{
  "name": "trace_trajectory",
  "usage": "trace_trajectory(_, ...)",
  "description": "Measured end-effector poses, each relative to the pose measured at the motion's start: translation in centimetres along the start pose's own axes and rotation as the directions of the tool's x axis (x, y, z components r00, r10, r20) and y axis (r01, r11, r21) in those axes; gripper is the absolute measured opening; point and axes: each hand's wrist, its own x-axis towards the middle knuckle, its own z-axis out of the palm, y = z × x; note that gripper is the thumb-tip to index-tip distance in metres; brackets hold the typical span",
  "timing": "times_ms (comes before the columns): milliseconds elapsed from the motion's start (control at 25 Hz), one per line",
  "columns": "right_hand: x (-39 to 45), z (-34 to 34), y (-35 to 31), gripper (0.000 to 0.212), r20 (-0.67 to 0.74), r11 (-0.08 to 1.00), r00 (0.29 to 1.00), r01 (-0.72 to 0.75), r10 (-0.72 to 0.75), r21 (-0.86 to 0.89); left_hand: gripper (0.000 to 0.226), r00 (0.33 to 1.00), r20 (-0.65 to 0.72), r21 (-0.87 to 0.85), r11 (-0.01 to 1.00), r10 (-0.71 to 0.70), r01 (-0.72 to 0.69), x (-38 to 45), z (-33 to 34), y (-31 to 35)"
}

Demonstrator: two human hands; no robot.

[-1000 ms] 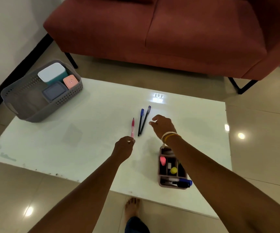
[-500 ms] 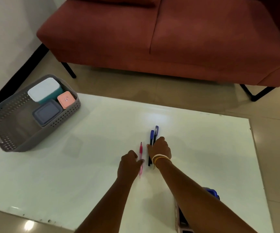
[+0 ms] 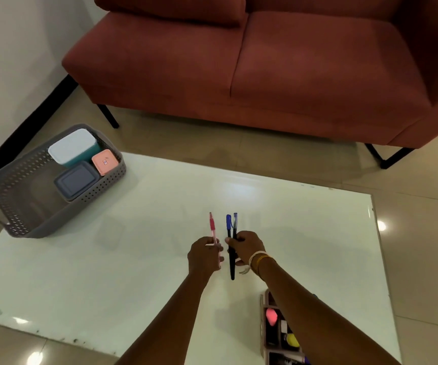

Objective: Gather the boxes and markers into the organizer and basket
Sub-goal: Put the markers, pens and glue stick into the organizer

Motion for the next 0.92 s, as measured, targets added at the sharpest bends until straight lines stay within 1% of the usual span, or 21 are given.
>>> trace_trajectory(80, -2.5, -1.0, -0.4, 0.018, 0.037, 0.980, 0.999, 0.011, -0.019, 0.197, 0.016, 0.997, 0.065, -0.043, 0.999, 0.031, -0.029, -1.7, 0.3, 0.7)
trace_trajectory(200, -5.4, -2.7, -0.2, 0.014, 0.036, 0.943, 0.997, 0.056, -0.071, 0.329, 0.019, 0.980, 0.183, -0.108, 0.993, 0.073, -0.054, -5.0, 0.6, 0.9)
trace_trajectory(240, -6.4, -3.4, -0.1, 0.013, 0.024, 0.937, 0.996, 0.076, -0.089, 0.340, 0.020, 0.969, 0.229, -0.112, 0.991, 0.098, -0.074, -6.2, 0.6, 0.8)
trace_trajectory(320, -8.0, -4.6, 0.7, 0.015, -0.008, 0.954, 0.993, 0.116, -0.119, 0.276, 0.026, 0.949, 0.282, -0.108, 0.987, 0.142, -0.116, -8.2, 0.6, 0.4)
trace_trajectory(400, -10.0, -5.6, 1.6, 0.021, -0.032, 0.973, 0.990, 0.142, -0.138, 0.183, 0.032, 0.948, 0.271, -0.089, 0.985, 0.167, -0.148, -10.4, 0.9, -0.3)
trace_trajectory(480, -12.1, -6.5, 2.5, 0.024, -0.018, 0.977, 0.990, 0.142, -0.141, 0.158, 0.035, 0.944, 0.268, -0.069, 0.981, 0.192, -0.180, -12.7, 1.4, -1.5)
trace_trajectory(560, -14.1, -7.4, 3.7, 0.023, -0.018, 0.977, 0.988, 0.152, -0.151, 0.147, 0.037, 0.925, 0.305, -0.056, 0.974, 0.227, -0.220, -14.9, 1.9, -2.5)
trace_trajectory(640, -15.7, -8.4, 4.7, 0.023, -0.029, 0.968, 0.985, 0.172, -0.170, 0.183, 0.042, 0.896, 0.358, -0.016, 0.961, 0.263, -0.275, -16.5, 2.1, -3.2)
trace_trajectory(680, -16.2, -8.9, 5.3, 0.024, -0.016, 0.951, 0.985, 0.169, -0.170, 0.260, 0.047, 0.884, 0.383, 0.011, 0.956, 0.267, -0.293, -17.1, 2.3, -3.3)
trace_trajectory(760, -17.4, -10.1, 6.4, 0.025, 0.027, 0.891, 0.987, 0.131, -0.159, 0.435, 0.057, 0.879, 0.417, 0.068, 0.957, 0.230, -0.283, -18.5, 2.8, -3.5)
trace_trajectory(800, -17.8, -10.6, 6.9, 0.023, 0.033, 0.877, 0.985, 0.135, -0.168, 0.461, 0.061, 0.882, 0.426, 0.094, 0.960, 0.200, -0.263, -19.2, 3.0, -3.5)
trace_trajectory(840, -18.1, -11.0, 7.5, 0.020, 0.019, 0.886, 0.983, 0.156, -0.182, 0.437, 0.063, 0.884, 0.430, 0.118, 0.959, 0.183, -0.256, -19.6, 3.4, -3.7)
trace_trajectory(920, -18.6, -11.6, 8.1, 0.019, -0.040, 0.909, 0.975, 0.219, -0.219, 0.354, 0.062, 0.884, 0.424, 0.169, 0.941, 0.199, -0.293, -20.0, 4.1, -4.0)
